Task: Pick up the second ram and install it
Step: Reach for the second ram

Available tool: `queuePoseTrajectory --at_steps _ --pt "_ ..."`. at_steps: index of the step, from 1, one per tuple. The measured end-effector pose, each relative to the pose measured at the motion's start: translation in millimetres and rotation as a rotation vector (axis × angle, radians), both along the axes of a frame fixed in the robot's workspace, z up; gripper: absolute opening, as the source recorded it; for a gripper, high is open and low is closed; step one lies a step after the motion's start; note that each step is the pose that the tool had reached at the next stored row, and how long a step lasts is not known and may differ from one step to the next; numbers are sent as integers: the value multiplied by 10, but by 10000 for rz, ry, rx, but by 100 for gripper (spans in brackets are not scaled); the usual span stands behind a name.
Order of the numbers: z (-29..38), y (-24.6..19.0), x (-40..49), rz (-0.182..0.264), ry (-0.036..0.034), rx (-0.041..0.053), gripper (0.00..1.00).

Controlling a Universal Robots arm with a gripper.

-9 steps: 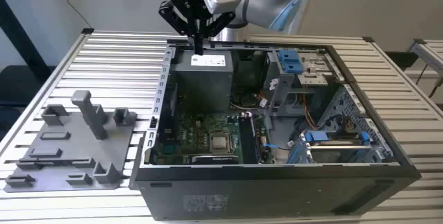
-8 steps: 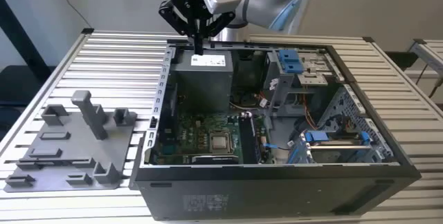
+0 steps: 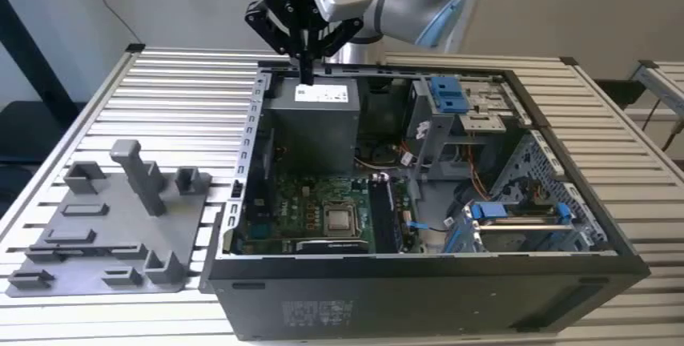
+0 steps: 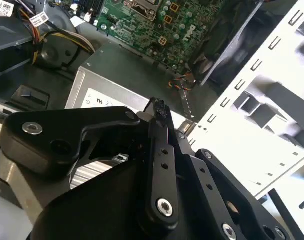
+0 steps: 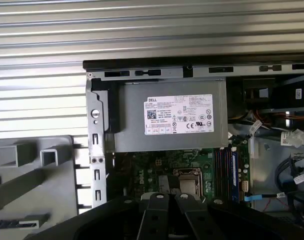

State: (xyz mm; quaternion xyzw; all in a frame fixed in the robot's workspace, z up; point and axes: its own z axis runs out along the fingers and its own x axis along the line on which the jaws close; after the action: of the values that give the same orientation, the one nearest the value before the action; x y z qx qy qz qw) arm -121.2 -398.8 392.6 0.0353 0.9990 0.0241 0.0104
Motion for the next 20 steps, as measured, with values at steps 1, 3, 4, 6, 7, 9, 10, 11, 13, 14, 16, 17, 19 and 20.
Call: queuePoseTrajectory --at_steps 1,3,4,6,7,9,10,11,13,14,16,17,19,20 --pt "0 0 -2 0 0 -1 11" --pt "1 0 -7 -2 0 -1 11" --pt "1 0 -12 -2 0 -1 11" --pt "1 0 -36 -1 1 -2 11" --pt "0 0 -52 0 0 -1 11" --pt "0 0 -81 -1 0 -1 11" --pt "0 0 -98 -1 1 -1 11" --pt "0 0 -120 -1 0 -1 11" --pt "0 0 -151 -1 3 0 11" --pt "0 0 -169 -1 3 0 11" --pt "0 0 -212 0 4 -1 11" --pt "0 0 -230 0 5 0 11" --pt "0 0 -262 -1 5 0 11" --pt "0 0 -276 -1 6 -1 11"
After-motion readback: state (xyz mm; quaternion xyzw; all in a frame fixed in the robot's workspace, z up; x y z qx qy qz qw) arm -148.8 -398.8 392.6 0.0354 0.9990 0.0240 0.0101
